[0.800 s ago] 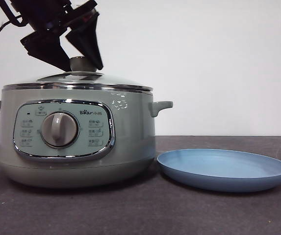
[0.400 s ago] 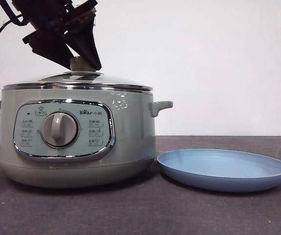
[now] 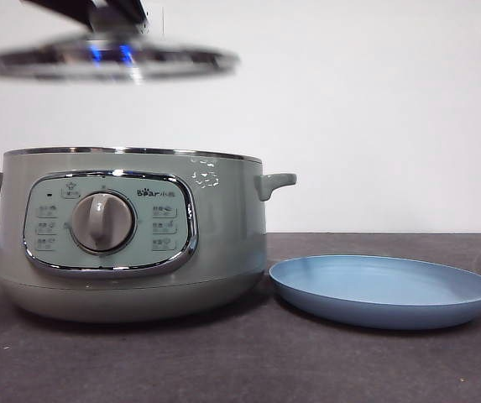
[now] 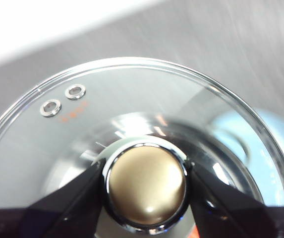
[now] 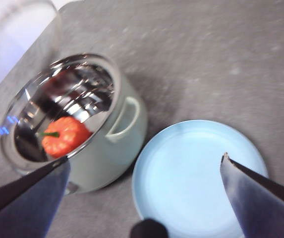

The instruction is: Take the pumpkin out from the steamer,put the pumpkin in the blue plate,close the lid

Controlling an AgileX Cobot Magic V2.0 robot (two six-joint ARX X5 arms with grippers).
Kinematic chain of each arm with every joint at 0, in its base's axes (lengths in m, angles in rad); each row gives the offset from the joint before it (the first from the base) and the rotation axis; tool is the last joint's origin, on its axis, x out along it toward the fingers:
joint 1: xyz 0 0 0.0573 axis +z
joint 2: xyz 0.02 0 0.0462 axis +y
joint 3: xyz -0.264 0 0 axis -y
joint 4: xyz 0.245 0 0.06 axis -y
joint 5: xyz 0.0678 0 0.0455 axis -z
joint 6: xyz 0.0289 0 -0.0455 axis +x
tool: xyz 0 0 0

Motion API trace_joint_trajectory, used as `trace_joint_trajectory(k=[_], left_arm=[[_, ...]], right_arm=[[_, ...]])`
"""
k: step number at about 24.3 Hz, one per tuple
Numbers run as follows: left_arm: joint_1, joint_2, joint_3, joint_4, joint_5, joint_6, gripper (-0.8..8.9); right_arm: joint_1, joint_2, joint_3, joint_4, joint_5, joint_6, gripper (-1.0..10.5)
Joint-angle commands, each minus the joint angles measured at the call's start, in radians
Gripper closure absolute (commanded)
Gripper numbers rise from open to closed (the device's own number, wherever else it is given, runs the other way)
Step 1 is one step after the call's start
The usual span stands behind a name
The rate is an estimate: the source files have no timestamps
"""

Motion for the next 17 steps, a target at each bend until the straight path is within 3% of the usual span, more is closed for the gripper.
trace_joint_trajectory(k=[1, 7, 13, 17], left_arm=[[0.000, -0.090, 0.021, 0.017, -0.079, 0.011, 8.22], [0.000, -0.269, 0.021, -0.039, -0.267, 0.016, 8.22], [0.000, -0.422, 0.021, -0.095, -0.464, 0.066, 8.22], [0.000, -0.520, 0.021, -0.135, -0.608, 0.100, 8.22]], right_arm=[[0.064, 0.076, 0.035, 0.008, -0.002, 0.002, 4.4], [0.229, 0.306, 0.201, -0.027, -0.001, -0.013, 4.4], [0.371, 0.608, 0.536, -0.236, 0.011, -0.080, 4.0], [0.468, 0.832, 0.844, -0.433, 0.130, -0.116, 3.4]])
